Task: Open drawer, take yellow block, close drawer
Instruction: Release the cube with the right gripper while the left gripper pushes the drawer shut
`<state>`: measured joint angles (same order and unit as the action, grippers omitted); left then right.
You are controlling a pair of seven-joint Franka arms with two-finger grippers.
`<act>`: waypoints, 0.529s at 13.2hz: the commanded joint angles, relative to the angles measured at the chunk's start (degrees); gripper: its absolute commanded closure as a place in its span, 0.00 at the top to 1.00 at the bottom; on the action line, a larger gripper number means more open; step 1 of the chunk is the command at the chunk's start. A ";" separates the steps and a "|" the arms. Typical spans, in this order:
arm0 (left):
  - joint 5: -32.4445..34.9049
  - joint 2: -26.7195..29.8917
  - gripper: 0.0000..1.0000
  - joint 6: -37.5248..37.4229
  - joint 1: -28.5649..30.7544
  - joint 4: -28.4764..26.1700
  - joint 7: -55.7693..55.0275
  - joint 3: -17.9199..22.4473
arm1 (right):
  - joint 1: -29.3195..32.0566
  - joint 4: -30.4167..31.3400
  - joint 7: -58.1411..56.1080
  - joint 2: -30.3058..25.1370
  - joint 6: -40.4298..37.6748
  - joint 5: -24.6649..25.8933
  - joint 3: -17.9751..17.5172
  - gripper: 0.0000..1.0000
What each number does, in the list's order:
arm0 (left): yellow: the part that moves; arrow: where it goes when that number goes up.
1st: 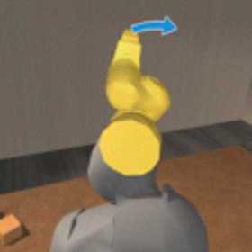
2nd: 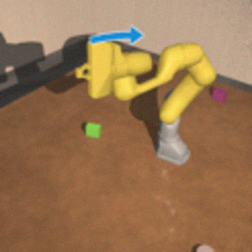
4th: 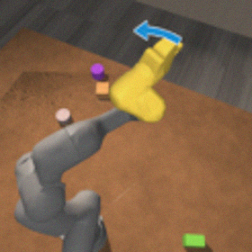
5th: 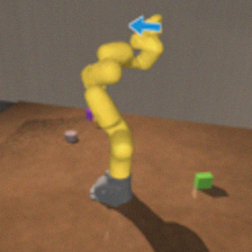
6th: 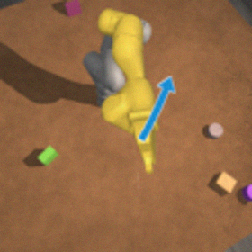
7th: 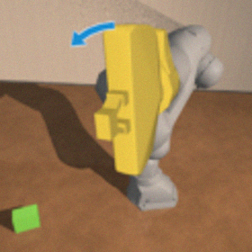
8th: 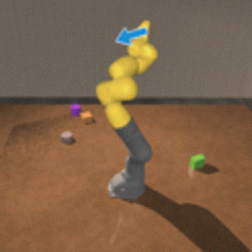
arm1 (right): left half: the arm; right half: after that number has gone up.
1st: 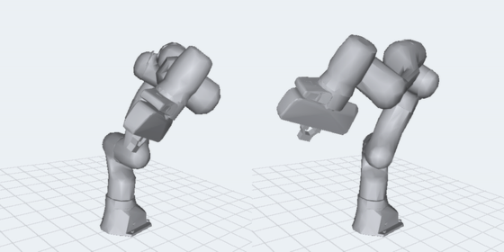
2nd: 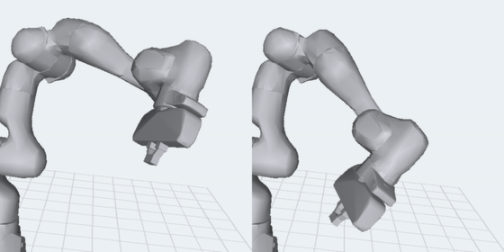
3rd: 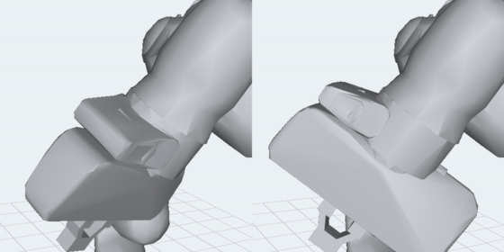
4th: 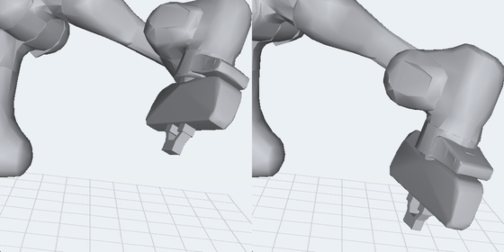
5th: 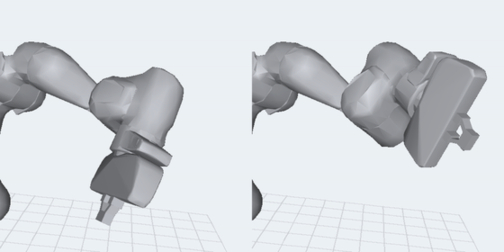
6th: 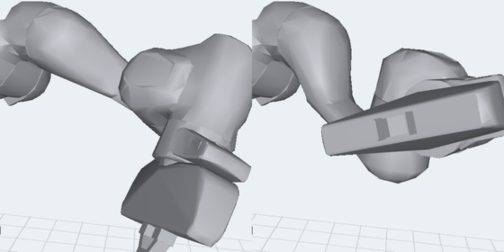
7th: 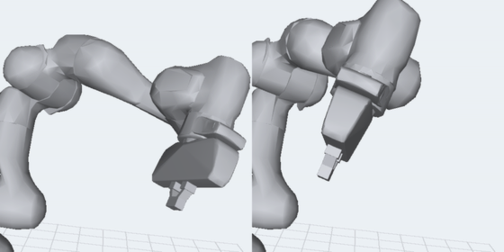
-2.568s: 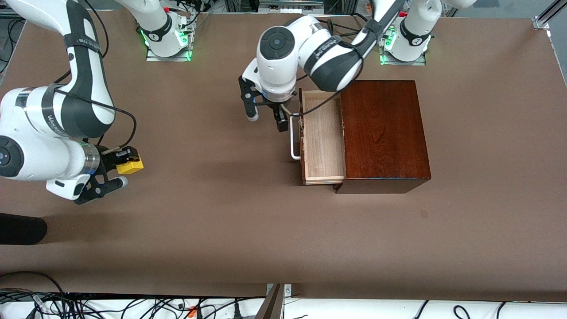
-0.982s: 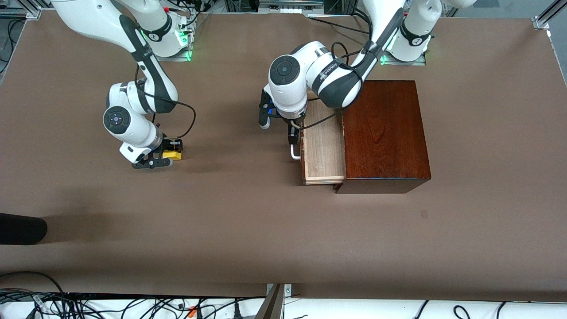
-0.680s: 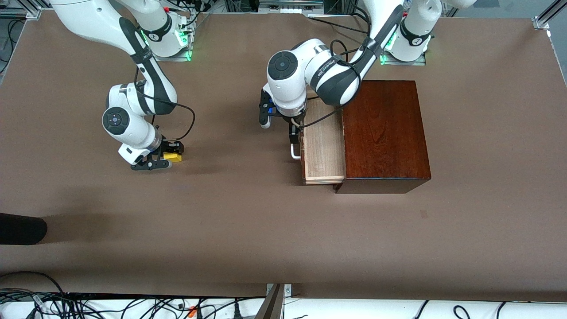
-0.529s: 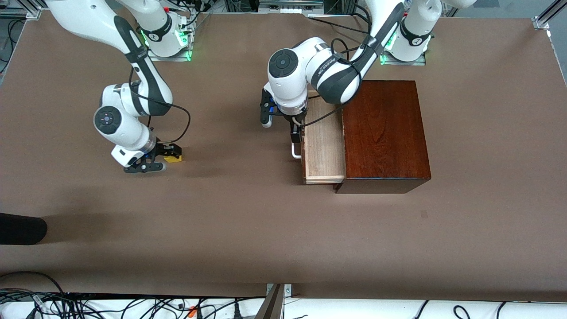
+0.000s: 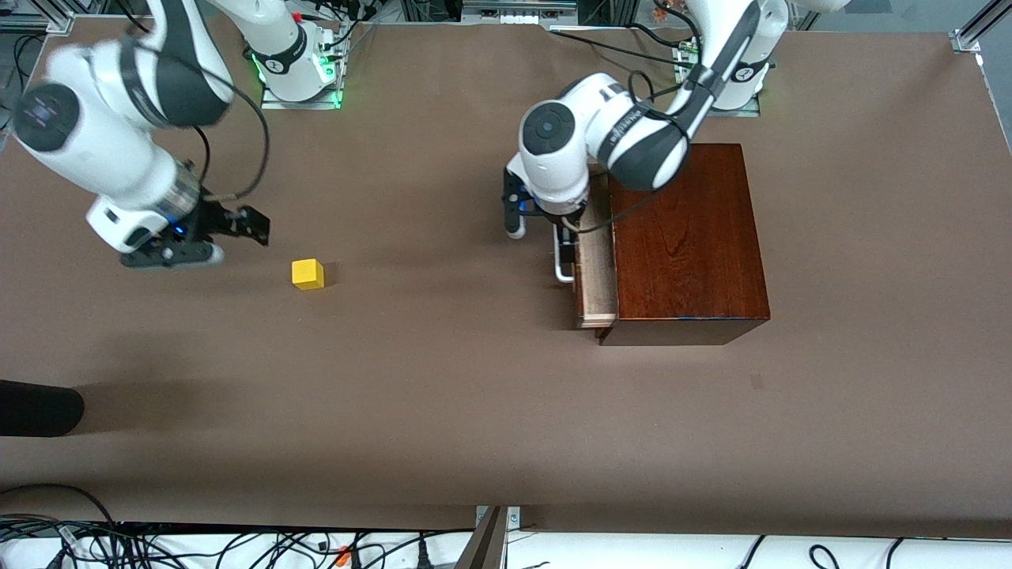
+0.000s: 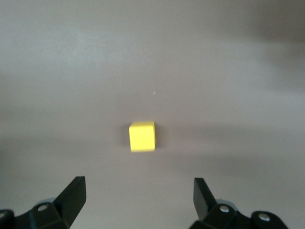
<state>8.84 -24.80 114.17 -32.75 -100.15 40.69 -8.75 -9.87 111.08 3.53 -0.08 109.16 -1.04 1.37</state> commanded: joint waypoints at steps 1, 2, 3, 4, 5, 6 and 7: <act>2.76 4.14 1.00 -0.61 5.22 -6.27 2.20 0.49 | 0.91 -10.22 0.43 -0.54 -12.08 0.42 -0.58 1.00; 2.76 4.84 1.00 -0.96 5.93 -6.63 2.99 0.48 | 0.82 -13.75 0.08 -0.27 -15.26 0.16 -0.41 1.00; 2.76 4.94 1.00 -2.19 6.64 -6.55 3.86 0.40 | 0.82 -15.44 0.51 -0.36 -16.94 0.16 -0.58 1.00; 2.58 5.20 1.00 -2.46 7.17 -6.46 3.96 0.40 | 0.82 -16.24 0.08 -0.62 -17.66 0.07 -0.50 1.00; 1.80 5.20 1.00 -2.46 7.17 -5.94 3.70 0.40 | 0.82 -16.94 -0.19 -0.62 -18.36 0.16 -0.32 1.00; 0.75 5.12 1.00 -2.37 6.74 -4.98 2.39 0.31 | 0.82 -17.73 -0.36 -0.54 -19.15 0.16 -0.23 1.00; -3.44 4.51 1.00 -2.46 5.77 -2.36 -1.71 0.31 | 0.82 -17.91 -0.36 -0.45 -19.94 0.16 -0.06 1.00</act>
<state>7.21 -22.31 113.73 -28.05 -103.60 41.88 -9.56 -9.84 95.62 3.56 -1.87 91.71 -1.04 1.57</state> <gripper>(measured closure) 0.000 0.000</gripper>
